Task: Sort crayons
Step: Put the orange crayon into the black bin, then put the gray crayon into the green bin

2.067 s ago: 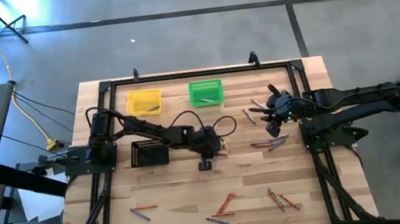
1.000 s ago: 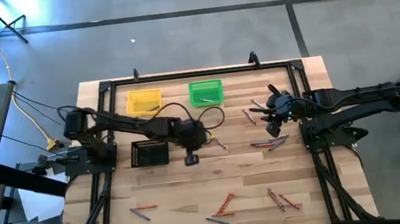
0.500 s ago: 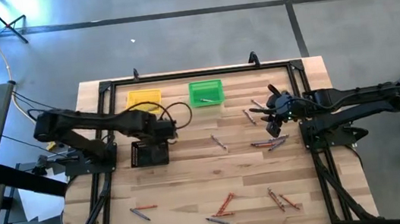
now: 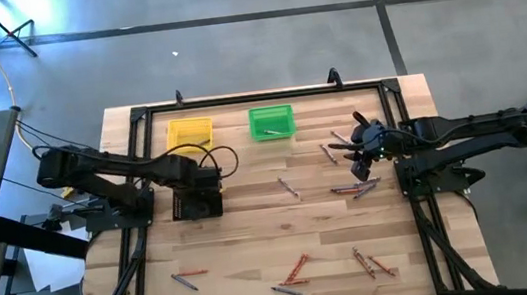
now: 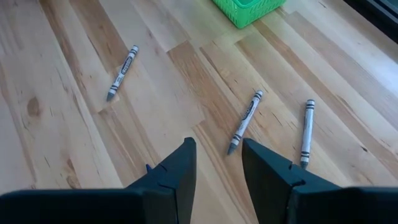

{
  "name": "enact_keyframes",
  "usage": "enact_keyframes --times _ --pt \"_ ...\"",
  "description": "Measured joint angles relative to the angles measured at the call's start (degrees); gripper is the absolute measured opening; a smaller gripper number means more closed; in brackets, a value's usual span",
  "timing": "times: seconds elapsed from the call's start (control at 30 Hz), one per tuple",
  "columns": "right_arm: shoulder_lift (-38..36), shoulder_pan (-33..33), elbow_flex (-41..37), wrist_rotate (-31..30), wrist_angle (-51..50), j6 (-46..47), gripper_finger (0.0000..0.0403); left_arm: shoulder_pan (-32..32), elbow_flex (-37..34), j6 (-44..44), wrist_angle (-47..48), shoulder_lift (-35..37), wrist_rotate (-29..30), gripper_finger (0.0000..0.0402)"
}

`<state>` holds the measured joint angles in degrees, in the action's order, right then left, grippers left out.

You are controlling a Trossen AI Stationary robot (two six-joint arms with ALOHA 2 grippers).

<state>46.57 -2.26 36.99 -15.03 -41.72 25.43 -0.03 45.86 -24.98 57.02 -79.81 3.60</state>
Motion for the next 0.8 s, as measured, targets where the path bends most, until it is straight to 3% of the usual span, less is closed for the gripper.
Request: enact_keyframes --times 0.33,0.8 --pt "0.00 0.00 0.00 0.00 0.03 0.02 0.0123 0.02 -0.11 -3.68 0.07 0.00 -0.45 0.0018" --pt "0.00 0.00 -0.02 0.00 0.53 0.02 0.0123 0.02 1.13 -4.74 0.79 0.00 -9.34 0.0069"
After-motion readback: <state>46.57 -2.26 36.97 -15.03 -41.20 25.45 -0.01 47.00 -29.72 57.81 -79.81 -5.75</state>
